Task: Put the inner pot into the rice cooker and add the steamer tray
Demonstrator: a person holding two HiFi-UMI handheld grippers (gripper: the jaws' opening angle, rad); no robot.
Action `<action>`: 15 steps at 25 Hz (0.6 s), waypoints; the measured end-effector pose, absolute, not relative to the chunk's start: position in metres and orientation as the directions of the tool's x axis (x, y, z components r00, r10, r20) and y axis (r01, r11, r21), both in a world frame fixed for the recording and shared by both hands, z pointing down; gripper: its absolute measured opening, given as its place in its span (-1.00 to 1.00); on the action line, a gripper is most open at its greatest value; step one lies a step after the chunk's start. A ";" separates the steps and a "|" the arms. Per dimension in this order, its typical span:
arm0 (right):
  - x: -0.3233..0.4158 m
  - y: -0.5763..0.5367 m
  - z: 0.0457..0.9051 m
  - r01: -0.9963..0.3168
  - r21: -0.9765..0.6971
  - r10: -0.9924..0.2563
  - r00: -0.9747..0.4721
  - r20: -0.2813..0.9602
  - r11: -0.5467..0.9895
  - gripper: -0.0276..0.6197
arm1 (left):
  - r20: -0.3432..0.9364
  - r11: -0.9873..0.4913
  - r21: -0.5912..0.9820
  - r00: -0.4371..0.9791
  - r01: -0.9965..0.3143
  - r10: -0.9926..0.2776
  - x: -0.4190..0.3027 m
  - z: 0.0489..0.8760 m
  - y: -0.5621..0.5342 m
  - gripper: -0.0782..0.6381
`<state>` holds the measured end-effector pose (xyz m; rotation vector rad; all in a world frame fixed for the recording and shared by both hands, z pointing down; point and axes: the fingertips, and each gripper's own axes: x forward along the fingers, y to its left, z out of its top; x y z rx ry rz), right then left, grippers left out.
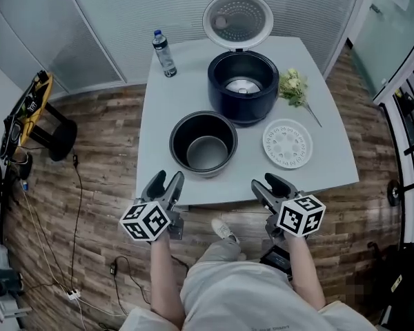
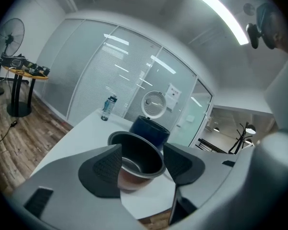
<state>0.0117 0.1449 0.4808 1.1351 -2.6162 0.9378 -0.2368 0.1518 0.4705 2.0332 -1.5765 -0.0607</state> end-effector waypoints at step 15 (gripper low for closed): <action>-0.040 0.015 0.517 -0.714 -0.480 -0.540 -0.699 0.468 0.509 -0.23 | 0.385 -0.100 0.500 0.324 -0.860 -0.864 -0.286 0.529 0.050 -0.04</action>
